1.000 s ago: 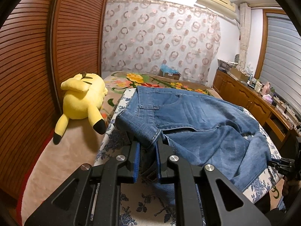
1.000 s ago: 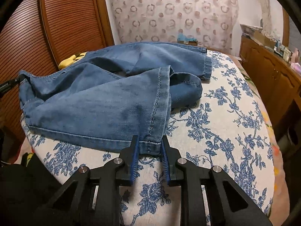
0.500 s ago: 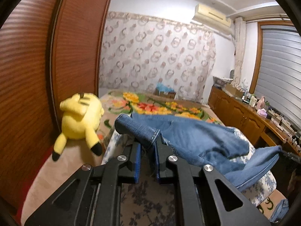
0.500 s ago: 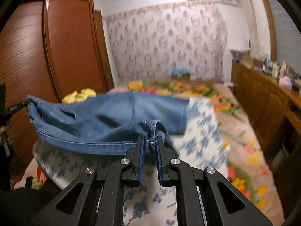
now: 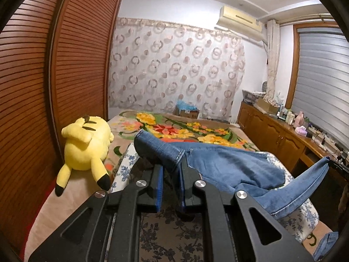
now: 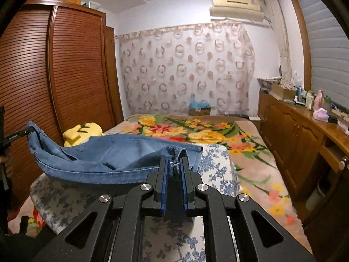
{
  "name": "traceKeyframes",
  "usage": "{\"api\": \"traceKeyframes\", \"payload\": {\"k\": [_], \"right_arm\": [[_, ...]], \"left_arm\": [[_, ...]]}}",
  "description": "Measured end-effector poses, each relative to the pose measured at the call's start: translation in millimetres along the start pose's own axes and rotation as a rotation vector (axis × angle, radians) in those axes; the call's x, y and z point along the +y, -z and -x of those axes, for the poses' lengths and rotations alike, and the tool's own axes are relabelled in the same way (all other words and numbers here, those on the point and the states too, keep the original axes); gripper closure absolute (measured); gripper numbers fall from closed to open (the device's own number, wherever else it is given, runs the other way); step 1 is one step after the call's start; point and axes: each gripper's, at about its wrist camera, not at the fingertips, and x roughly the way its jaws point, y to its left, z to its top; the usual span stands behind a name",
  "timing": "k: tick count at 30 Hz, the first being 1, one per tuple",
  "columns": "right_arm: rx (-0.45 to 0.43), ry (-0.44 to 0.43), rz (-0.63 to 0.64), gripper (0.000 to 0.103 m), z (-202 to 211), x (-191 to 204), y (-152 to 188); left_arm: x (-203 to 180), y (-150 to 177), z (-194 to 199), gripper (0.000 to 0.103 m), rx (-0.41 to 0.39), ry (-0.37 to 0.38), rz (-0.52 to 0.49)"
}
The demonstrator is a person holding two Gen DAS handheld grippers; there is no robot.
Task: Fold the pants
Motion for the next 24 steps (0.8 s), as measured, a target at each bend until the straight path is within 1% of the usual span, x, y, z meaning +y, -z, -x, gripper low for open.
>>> {"api": "traceKeyframes", "payload": {"k": [3, 9, 13, 20, 24], "right_arm": [[0.031, -0.006, -0.012, 0.092, -21, -2, 3], [0.079, -0.006, -0.032, 0.092, -52, -7, -6], [0.086, -0.003, -0.037, 0.092, -58, -5, -24], [0.130, 0.009, -0.042, 0.092, -78, -4, -24], [0.150, 0.005, -0.066, 0.092, -86, -8, -34]], "left_arm": [[4, 2, -14, 0.090, 0.025, -0.011, 0.002], [6, 2, -31, 0.090, 0.047, -0.018, 0.005], [4, 0, -44, 0.090, 0.060, -0.019, -0.005], [8, -7, -71, 0.090, 0.091, -0.018, -0.001], [10, -15, -86, 0.091, 0.099, -0.021, 0.010]]}}
